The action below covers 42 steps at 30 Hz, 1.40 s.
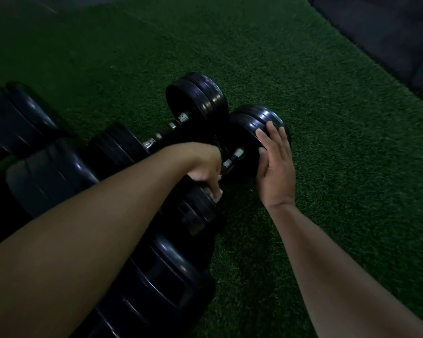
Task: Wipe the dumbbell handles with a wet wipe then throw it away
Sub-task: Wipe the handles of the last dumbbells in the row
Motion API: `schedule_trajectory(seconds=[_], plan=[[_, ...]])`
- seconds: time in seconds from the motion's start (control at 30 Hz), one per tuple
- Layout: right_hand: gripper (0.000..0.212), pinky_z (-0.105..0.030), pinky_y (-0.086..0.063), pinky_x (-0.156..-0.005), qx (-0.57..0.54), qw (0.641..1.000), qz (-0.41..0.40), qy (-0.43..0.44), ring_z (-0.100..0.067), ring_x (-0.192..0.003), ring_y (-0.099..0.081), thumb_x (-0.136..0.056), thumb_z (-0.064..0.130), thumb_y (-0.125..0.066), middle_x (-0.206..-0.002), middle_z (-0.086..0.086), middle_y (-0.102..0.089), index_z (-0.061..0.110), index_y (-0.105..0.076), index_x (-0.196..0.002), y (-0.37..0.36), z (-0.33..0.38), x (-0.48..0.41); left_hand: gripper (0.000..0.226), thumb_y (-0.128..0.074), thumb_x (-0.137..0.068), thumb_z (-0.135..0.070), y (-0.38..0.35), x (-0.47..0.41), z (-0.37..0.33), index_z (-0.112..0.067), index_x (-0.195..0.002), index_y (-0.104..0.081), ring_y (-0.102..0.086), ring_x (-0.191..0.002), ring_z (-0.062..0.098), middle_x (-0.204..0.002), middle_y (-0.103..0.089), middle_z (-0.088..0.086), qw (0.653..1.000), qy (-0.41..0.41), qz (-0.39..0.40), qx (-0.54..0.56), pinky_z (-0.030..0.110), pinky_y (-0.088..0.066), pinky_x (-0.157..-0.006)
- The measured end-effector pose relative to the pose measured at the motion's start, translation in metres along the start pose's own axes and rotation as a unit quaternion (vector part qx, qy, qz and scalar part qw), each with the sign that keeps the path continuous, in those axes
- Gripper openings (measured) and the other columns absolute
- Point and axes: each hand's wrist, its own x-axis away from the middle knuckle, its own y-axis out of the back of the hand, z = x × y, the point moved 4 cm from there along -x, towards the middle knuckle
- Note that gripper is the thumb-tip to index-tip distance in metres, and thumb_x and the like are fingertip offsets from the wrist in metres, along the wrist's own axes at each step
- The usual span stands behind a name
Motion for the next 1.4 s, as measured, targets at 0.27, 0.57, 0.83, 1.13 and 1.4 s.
schedule_trajectory(seconds=[0.27,0.57,0.83,1.13,1.4], plan=[[0.037,-0.013,-0.014,-0.117,0.002,0.999,0.039,0.001,-0.012,-0.148,-0.018,-0.105,0.018,-0.041,-0.154,0.003,-0.039,0.019,-0.052,-0.140,0.007,0.003,0.000,0.051,-0.072,-0.078,-0.057,0.012,0.013,0.017,-0.008,-0.094,-0.076,-0.063,-0.081,0.020,-0.089,-0.073,0.004,0.994,0.089,-0.003,-0.066,0.026,-0.036,-0.051],[0.042,-0.008,-0.013,-0.110,-0.012,0.993,0.113,-0.039,-0.009,-0.151,-0.012,-0.103,0.020,-0.049,-0.158,0.011,-0.031,0.027,-0.045,-0.144,0.020,0.018,-0.002,0.020,-0.075,-0.082,-0.044,0.018,0.034,0.028,-0.024,-0.085,-0.072,-0.063,-0.080,0.011,-0.082,-0.070,-0.008,0.970,0.020,-0.196,0.145,0.026,-0.047,-0.065],[0.028,-0.023,-0.049,-0.098,-0.177,0.970,0.060,-0.154,-0.005,-0.115,-0.059,-0.099,0.034,-0.055,-0.123,0.007,-0.063,0.021,-0.059,-0.125,0.027,0.081,0.030,0.018,-0.081,-0.077,-0.019,0.016,0.051,0.012,-0.018,-0.085,-0.066,-0.063,-0.075,0.012,-0.083,-0.071,0.003,0.909,-0.050,-0.268,0.315,0.028,-0.047,-0.072],[0.011,-0.026,-0.057,-0.086,-0.445,0.816,0.047,-0.367,-0.013,-0.094,-0.072,-0.088,0.015,-0.074,-0.096,-0.002,-0.075,0.011,-0.073,-0.098,0.011,0.069,0.041,0.014,-0.063,-0.094,-0.013,0.005,0.067,0.012,-0.017,-0.100,-0.074,-0.070,-0.094,0.010,-0.095,-0.076,-0.004,0.898,-0.109,-0.236,0.354,0.024,-0.051,-0.089],[0.012,-0.033,-0.059,-0.077,-0.384,0.754,-0.034,-0.532,-0.024,-0.090,-0.072,-0.089,0.016,-0.071,-0.096,-0.012,-0.073,0.009,-0.065,-0.096,-0.016,0.030,0.065,0.028,-0.042,-0.103,-0.031,-0.022,0.047,0.031,-0.034,-0.123,-0.061,-0.059,-0.108,0.014,-0.118,-0.066,-0.008,0.955,0.021,-0.207,0.211,0.035,-0.047,-0.093]])
